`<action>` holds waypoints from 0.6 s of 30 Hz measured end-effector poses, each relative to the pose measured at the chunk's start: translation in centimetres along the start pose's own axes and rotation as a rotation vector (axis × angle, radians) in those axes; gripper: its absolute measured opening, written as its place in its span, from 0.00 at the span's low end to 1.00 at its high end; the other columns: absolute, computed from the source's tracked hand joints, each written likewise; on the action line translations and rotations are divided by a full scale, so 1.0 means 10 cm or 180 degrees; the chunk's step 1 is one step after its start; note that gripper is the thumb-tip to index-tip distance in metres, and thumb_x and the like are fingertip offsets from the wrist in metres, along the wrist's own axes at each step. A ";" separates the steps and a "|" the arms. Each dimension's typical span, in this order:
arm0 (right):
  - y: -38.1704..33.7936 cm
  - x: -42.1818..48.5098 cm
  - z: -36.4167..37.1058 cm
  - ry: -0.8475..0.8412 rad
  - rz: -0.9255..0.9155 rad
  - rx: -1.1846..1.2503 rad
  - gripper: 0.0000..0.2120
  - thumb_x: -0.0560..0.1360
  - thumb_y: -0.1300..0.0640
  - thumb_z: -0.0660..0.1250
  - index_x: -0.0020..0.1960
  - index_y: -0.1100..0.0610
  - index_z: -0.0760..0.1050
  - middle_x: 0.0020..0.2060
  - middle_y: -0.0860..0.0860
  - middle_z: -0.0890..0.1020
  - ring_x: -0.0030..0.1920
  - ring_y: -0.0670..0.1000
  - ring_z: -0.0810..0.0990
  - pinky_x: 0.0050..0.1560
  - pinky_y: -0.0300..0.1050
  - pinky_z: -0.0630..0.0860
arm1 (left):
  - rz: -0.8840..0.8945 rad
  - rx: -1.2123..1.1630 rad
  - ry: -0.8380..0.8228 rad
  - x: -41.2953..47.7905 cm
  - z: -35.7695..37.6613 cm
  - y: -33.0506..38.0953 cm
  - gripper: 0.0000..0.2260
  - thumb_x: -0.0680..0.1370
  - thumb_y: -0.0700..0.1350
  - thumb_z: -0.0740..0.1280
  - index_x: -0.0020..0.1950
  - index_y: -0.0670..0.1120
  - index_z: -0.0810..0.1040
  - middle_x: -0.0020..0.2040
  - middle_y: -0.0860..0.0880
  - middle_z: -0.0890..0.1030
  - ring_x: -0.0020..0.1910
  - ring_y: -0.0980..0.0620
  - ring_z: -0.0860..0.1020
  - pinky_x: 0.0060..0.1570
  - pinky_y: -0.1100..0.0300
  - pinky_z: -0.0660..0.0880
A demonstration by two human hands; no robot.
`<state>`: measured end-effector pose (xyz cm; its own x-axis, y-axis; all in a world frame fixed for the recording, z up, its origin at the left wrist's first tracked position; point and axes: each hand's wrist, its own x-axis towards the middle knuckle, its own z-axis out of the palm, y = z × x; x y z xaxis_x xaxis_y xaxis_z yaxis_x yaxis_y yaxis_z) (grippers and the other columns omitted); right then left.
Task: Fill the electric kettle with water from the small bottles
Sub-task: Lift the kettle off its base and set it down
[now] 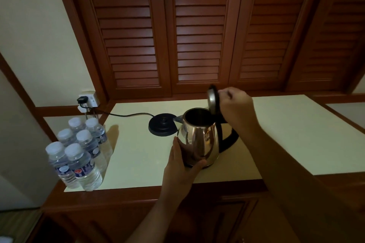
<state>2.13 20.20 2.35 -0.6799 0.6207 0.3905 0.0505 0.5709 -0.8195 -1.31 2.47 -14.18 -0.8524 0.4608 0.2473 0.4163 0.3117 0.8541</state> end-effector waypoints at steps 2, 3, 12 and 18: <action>0.13 -0.04 -0.08 -0.0025 0.0308 0.0451 0.11 0.83 0.55 0.58 0.53 0.55 0.80 0.46 0.50 0.82 0.48 0.47 0.81 0.44 0.38 0.74 | 0.0006 0.0038 0.0017 0.01 0.01 -0.01 0.42 0.73 0.67 0.76 0.78 0.50 0.61 0.66 0.59 0.78 0.63 0.56 0.80 0.59 0.55 0.82; 0.19 -0.05 -0.10 -0.0041 0.0432 0.0519 0.12 0.83 0.55 0.57 0.53 0.54 0.80 0.47 0.50 0.82 0.50 0.48 0.81 0.45 0.37 0.73 | 0.0005 0.0056 0.0020 0.01 0.02 -0.02 0.42 0.73 0.68 0.75 0.78 0.50 0.61 0.67 0.58 0.78 0.64 0.55 0.80 0.59 0.53 0.83; 0.60 -0.98 -0.06 0.0963 0.0737 0.0867 0.12 0.85 0.52 0.58 0.62 0.48 0.79 0.57 0.44 0.81 0.55 0.38 0.77 0.50 0.33 0.70 | -0.0034 -0.0052 0.0230 -0.03 -0.01 0.04 0.33 0.75 0.59 0.77 0.75 0.58 0.65 0.66 0.64 0.77 0.64 0.69 0.76 0.54 0.76 0.74; 0.78 -1.47 0.35 -0.0257 0.0621 0.0845 0.17 0.85 0.48 0.56 0.73 0.37 0.67 0.65 0.32 0.72 0.61 0.25 0.67 0.60 0.32 0.67 | 0.0111 -0.0261 0.0536 -0.20 -0.06 0.11 0.25 0.84 0.49 0.69 0.75 0.65 0.61 0.67 0.71 0.67 0.62 0.85 0.65 0.55 0.85 0.65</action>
<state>9.96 13.60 -11.24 -0.7326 0.6538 0.1896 0.0005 0.2790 -0.9603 0.62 1.39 -13.47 -0.8817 0.3222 0.3446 0.4252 0.2262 0.8764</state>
